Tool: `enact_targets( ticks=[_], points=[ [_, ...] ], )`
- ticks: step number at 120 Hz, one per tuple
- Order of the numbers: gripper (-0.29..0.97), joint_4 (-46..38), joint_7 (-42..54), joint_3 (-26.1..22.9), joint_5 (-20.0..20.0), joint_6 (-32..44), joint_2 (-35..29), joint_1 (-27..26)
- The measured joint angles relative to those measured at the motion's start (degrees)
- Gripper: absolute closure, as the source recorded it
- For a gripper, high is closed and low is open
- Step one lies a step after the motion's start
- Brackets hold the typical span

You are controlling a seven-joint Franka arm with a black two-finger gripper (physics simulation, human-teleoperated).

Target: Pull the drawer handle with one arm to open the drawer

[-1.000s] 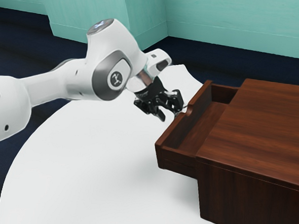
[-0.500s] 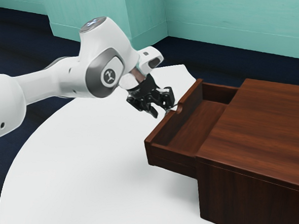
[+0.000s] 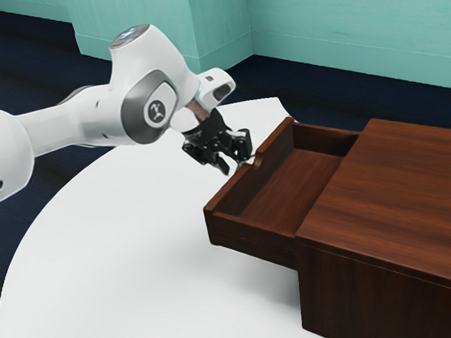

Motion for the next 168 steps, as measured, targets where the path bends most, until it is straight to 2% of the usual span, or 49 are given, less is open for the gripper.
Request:
enact_targets(
  ticks=[49, 119, 168],
  points=[
    [0.37, 0.03, 0.29, 0.02, 1.56, -0.08, -0.04, 1.6],
    [0.34, -0.37, 1.93, 0.25, -0.65, -0.12, -0.66, 1.28],
    [0.3, -1.71, 0.98, 0.19, 0.25, -0.07, -1.51, 1.68]
  ],
)
